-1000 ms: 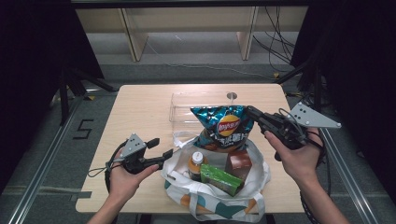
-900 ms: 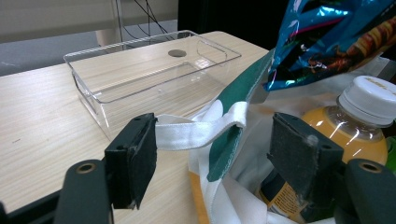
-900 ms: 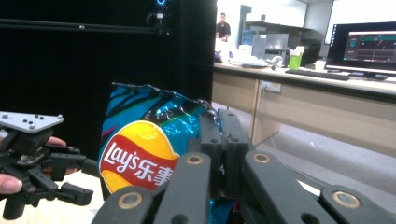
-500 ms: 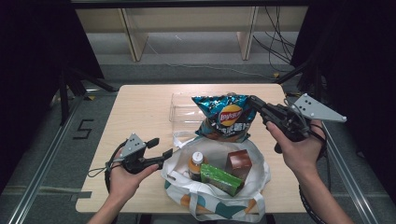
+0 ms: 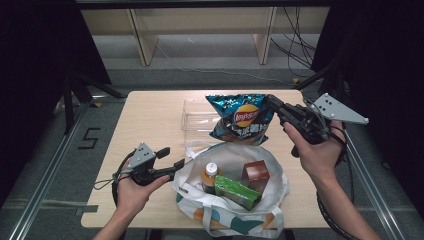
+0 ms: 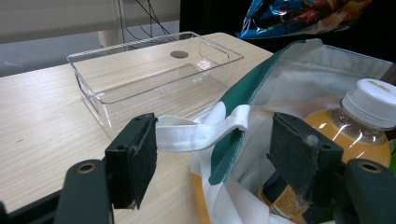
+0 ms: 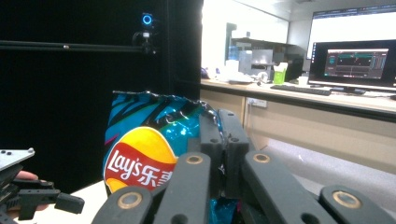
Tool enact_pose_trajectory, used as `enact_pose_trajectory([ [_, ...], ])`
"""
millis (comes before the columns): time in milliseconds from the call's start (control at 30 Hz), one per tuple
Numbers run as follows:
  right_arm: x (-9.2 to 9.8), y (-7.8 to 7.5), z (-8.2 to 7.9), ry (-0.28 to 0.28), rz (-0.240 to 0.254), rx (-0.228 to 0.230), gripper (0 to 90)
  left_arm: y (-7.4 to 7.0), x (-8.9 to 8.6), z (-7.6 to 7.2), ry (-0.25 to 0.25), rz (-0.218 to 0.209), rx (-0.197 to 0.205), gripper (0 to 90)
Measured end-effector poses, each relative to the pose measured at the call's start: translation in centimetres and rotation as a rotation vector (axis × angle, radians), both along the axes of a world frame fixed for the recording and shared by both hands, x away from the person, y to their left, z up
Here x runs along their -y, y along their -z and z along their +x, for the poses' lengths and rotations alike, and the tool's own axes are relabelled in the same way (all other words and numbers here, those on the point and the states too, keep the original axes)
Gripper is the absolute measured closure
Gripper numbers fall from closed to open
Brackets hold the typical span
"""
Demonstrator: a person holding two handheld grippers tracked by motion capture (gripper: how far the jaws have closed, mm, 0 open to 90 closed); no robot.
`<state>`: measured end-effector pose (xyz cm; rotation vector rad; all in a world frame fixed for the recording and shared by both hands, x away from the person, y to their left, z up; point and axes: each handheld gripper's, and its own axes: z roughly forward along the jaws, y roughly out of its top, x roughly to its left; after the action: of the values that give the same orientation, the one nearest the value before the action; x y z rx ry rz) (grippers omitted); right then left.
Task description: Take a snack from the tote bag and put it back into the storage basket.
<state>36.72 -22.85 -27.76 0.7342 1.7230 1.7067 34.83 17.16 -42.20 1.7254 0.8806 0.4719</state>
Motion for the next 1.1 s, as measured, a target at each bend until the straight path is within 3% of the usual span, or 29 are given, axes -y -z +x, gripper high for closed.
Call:
enact_pose_trajectory([
  [100,0.0,0.1,0.2,0.008,0.002,-0.019,90.0,0.0,-0.1,0.0,0.0,0.006,0.001,31.7],
  [300,0.0,0.1,0.6,0.013,0.013,-0.017,90.0,0.0,-0.1,0.1,-0.001,0.002,0.003,31.7],
  [467,0.1,-0.1,1.1,0.028,-0.006,-0.002,90.0,0.0,0.0,0.2,0.002,-0.004,0.003,31.8],
  [533,-0.1,-0.2,1.1,0.024,0.012,-0.021,90.0,0.0,0.0,0.2,0.001,-0.005,0.003,31.7],
  [600,-0.2,-0.3,1.3,0.028,0.009,0.007,90.0,0.0,-0.1,0.2,0.001,-0.004,0.004,31.7],
  [1100,-0.8,-0.4,2.4,0.027,0.02,-0.008,90.0,0.1,-0.2,-0.1,-0.022,-0.005,-0.004,31.9],
])
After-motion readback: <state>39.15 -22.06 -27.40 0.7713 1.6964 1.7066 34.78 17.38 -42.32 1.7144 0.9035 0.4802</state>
